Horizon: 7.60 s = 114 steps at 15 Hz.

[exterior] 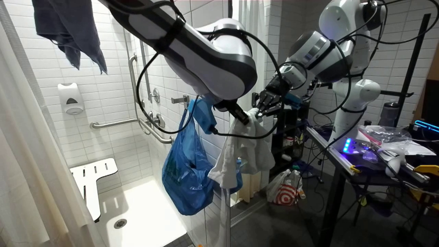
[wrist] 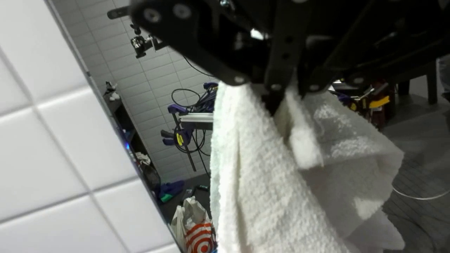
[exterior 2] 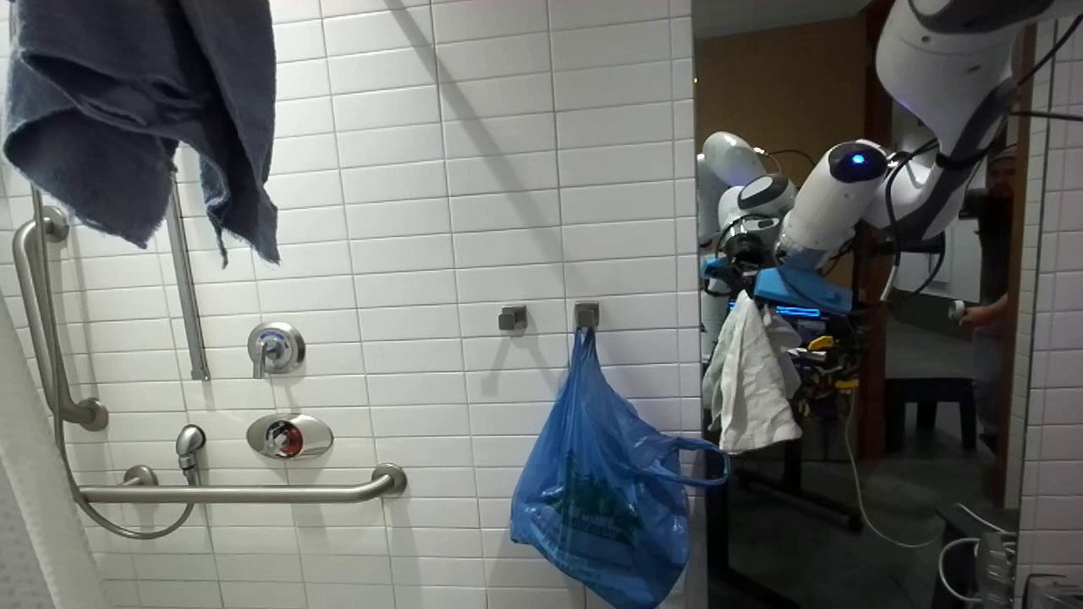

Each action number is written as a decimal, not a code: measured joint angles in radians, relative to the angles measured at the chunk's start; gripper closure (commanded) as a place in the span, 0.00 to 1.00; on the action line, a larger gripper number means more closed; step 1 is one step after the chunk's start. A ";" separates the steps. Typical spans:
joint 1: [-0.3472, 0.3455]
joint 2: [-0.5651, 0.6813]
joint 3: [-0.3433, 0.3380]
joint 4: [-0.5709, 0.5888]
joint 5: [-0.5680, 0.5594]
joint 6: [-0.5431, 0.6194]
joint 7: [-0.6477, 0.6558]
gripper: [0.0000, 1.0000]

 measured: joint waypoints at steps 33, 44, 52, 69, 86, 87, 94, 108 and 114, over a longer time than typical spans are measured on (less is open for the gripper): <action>-0.316 -0.385 0.244 0.131 0.002 -0.014 0.000 0.99; -0.708 -0.365 0.582 0.108 0.220 -0.006 0.000 0.99; -0.930 -0.381 0.785 0.063 0.347 -0.013 0.000 0.99; -1.332 -0.390 1.172 0.038 0.392 -0.013 0.007 0.99; -1.424 -0.127 1.461 -0.259 0.624 -0.308 -0.298 0.99; -1.347 -0.103 1.401 -0.270 0.714 -0.335 -0.378 0.99; -1.246 -0.108 1.393 -0.310 1.333 -0.499 -0.829 0.99; -1.089 -0.294 1.267 -0.311 2.082 -0.597 -1.348 0.99; -1.055 -0.413 1.179 -0.291 2.313 -0.606 -1.519 0.99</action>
